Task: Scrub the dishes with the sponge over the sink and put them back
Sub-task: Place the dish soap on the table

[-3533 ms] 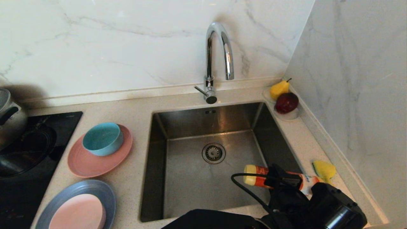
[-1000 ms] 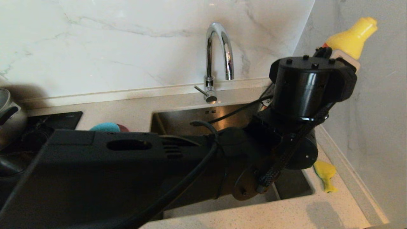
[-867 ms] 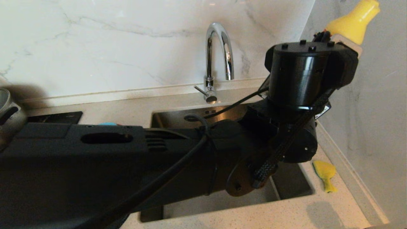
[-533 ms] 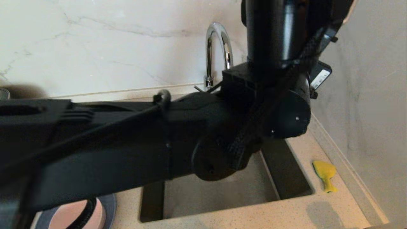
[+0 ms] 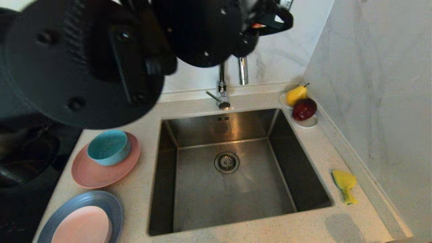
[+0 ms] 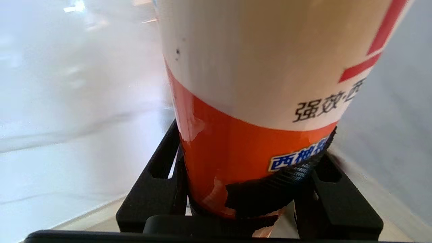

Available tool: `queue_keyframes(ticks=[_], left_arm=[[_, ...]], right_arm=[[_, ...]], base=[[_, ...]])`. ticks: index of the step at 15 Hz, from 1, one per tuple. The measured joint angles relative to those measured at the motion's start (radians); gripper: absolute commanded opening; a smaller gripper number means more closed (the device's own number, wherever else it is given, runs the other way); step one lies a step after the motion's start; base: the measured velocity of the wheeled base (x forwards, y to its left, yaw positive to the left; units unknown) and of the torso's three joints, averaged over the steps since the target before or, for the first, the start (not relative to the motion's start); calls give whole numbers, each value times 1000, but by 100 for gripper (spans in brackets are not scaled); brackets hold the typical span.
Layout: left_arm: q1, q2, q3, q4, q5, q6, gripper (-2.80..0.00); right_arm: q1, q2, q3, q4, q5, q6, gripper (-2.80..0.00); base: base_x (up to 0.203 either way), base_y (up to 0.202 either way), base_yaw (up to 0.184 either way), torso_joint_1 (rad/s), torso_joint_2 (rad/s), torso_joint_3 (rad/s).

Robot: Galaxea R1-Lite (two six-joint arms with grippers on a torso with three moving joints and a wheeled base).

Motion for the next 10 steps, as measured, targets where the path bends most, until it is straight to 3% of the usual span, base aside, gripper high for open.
queue_keyframes(ticks=[4,7,10], left_arm=[[135,-114,9,140,0,-98,-280],[264,-188,31,165,1,-155,-280],[436,-247,94,169,1,-222,-280]], right_arm=[[0,0,0,0,0,0,-280],[0,0,0,0,0,0,-280],[0,0,0,0,0,0,-280]], base=[[0,0,0,0,0,0],[0,0,0,0,0,0],[0,0,0,0,0,0]])
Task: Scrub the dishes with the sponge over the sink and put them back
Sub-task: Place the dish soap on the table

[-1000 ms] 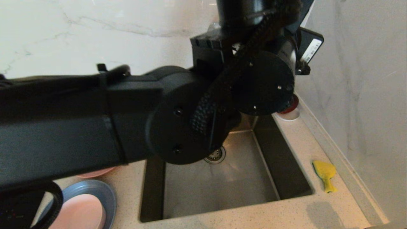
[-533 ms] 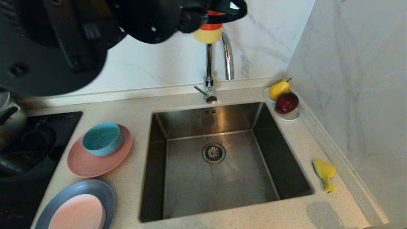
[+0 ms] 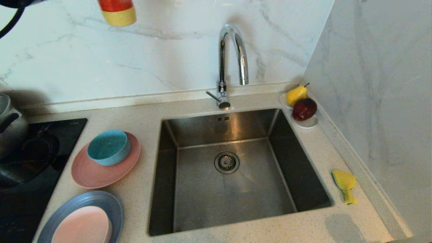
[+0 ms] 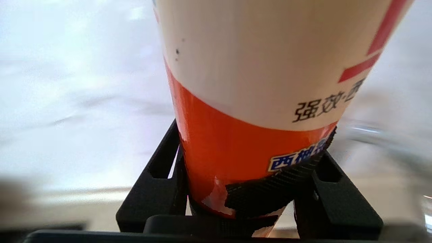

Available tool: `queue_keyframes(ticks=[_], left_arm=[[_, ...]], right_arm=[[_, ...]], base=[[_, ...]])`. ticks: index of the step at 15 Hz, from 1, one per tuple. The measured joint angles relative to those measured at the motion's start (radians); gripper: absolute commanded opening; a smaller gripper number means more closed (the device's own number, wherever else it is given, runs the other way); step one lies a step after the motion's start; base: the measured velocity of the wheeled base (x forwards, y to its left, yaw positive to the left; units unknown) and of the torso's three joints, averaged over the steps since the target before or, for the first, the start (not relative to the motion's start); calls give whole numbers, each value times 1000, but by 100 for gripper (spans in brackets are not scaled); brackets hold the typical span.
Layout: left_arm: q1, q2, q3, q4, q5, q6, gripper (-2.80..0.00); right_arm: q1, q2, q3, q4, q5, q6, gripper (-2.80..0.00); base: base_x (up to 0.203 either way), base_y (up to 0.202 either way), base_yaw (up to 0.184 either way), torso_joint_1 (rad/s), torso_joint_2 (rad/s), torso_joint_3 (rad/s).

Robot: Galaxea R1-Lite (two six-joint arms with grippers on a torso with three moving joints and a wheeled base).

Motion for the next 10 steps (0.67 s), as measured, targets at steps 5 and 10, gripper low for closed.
queue_keyframes(ticks=[5,10], left_arm=[[221,-63,227,-12,10,-115,-280],[307,-26,400,-173,150,-231,-280]], right_arm=[[0,0,0,1,0,0,-280],[0,0,0,1,0,0,-280]], base=[[0,0,0,0,0,0],[0,0,0,0,0,0]])
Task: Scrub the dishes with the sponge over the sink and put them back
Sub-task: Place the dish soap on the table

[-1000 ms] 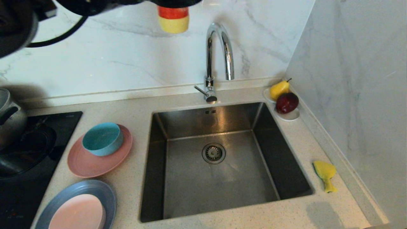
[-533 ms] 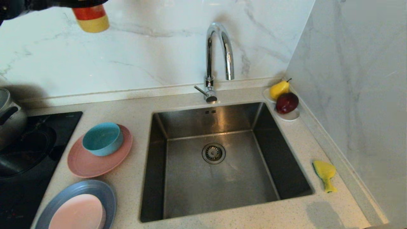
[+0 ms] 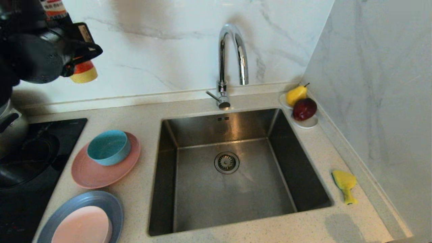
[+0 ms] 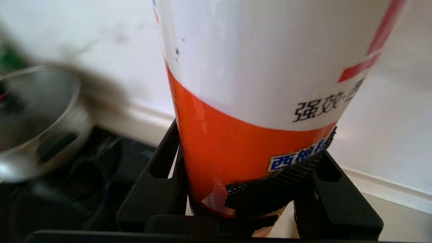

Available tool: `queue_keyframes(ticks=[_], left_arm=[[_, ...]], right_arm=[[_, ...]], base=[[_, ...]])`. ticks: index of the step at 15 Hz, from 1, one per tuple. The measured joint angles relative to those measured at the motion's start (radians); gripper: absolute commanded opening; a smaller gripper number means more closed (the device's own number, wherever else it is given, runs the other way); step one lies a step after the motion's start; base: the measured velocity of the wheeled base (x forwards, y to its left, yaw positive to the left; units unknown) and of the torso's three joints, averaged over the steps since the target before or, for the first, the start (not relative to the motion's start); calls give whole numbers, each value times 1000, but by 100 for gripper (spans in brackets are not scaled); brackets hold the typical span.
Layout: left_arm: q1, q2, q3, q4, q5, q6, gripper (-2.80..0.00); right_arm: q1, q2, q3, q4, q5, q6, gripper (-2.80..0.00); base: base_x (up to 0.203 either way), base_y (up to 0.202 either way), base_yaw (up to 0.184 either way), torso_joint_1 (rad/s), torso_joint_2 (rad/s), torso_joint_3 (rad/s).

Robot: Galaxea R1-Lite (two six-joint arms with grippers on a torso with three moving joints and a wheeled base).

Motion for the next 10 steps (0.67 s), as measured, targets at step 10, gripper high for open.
queue_keyframes(ticks=[10], left_arm=[[38,353,78,-416,173,-19,-280]], right_arm=[[0,0,0,0,0,0,-280]], base=[[0,0,0,0,0,0]])
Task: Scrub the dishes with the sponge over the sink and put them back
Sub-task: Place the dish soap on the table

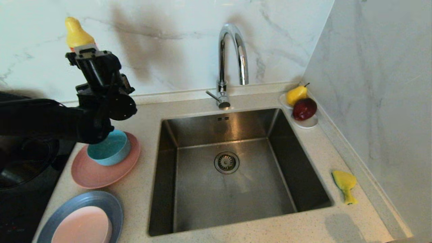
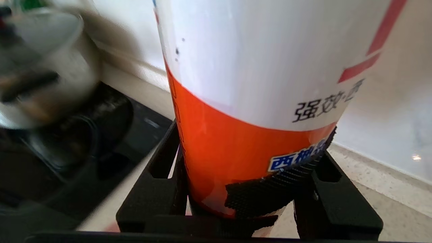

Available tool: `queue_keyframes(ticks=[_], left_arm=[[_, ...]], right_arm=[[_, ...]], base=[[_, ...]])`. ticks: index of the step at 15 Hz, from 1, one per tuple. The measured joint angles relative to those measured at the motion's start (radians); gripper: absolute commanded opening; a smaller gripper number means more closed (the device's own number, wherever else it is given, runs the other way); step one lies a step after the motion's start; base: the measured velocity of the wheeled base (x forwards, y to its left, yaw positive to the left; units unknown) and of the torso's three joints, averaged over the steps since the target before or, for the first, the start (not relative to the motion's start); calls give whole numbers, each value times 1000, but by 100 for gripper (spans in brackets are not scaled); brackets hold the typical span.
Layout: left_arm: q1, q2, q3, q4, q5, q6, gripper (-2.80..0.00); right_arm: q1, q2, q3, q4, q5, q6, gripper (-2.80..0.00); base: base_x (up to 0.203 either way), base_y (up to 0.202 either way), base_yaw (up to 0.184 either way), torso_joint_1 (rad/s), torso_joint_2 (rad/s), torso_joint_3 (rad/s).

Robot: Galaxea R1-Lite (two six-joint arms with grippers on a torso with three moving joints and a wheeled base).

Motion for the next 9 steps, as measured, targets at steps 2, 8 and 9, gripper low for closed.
queue_keyframes(ticks=[2,8,9], left_arm=[[-1,72,-15,-48,9,-1,-280],[-4,234,-121,-90,20,0,-280],[-5,252,-133,-94,29,0,-280]], right_arm=[[0,0,0,0,0,-1,-280],[0,0,0,0,0,0,-280],[0,0,0,0,0,0,-280]], base=[[0,0,0,0,0,0],[0,0,0,0,0,0],[0,0,0,0,0,0]])
